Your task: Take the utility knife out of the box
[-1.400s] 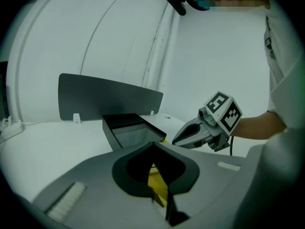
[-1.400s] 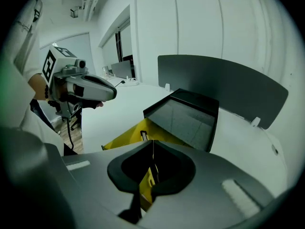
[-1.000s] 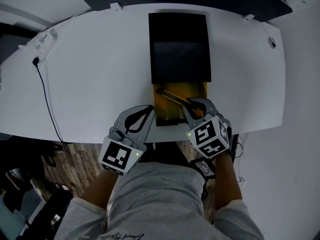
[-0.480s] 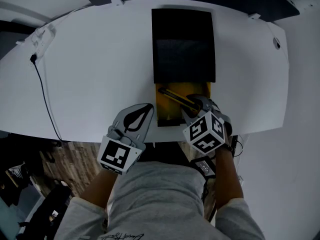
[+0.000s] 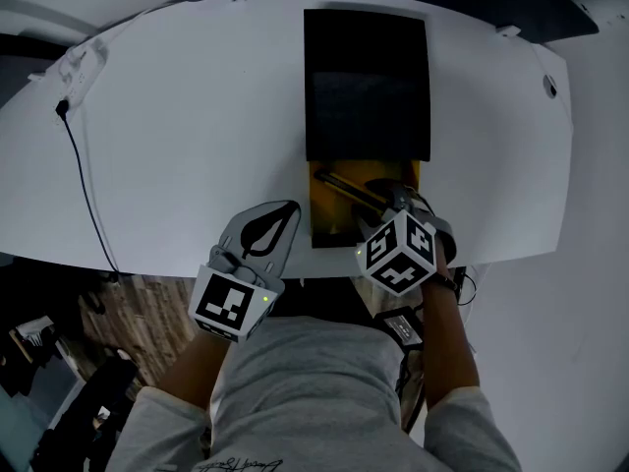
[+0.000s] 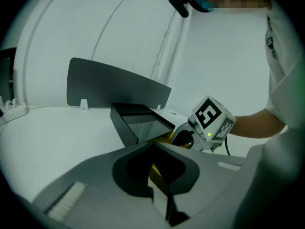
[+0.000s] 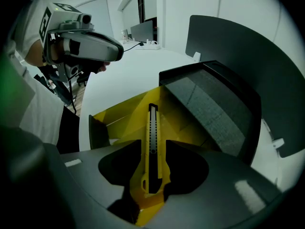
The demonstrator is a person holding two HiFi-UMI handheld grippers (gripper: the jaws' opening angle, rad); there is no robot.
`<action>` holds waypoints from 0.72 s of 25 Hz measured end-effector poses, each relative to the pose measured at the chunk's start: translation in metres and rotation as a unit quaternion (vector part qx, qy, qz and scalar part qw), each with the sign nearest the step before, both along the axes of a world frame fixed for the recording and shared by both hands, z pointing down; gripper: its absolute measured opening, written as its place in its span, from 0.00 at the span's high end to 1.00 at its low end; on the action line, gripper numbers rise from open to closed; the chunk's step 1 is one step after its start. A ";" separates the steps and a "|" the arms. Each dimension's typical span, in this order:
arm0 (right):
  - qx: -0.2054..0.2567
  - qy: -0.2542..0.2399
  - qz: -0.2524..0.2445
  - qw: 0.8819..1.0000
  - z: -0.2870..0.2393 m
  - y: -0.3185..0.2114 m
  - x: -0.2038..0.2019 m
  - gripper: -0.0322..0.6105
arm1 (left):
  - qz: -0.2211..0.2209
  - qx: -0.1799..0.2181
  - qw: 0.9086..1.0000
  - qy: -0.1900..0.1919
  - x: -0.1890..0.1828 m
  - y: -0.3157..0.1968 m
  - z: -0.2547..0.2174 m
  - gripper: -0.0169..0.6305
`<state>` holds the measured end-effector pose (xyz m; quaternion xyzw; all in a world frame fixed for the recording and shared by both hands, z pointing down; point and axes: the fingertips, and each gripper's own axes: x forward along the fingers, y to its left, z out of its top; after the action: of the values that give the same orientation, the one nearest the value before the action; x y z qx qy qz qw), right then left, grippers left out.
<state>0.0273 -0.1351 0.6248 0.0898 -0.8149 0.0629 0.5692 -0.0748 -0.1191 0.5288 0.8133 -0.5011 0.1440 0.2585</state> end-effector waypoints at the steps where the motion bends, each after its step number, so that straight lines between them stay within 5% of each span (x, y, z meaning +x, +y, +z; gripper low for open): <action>1: -0.002 0.003 -0.002 1.000 0.002 0.000 0.000 0.67 | 0.000 -0.005 1.000 0.001 0.000 0.000 -0.001 0.97; 18: -0.014 0.030 -0.015 0.999 0.019 -0.002 -0.001 0.67 | -0.016 0.005 1.000 0.005 -0.007 -0.001 0.006 0.97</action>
<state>0.0262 -0.1367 0.6440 0.0712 -0.7980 0.0625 0.5952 -0.0819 -0.1204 0.5347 0.8072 -0.5135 0.1329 0.2590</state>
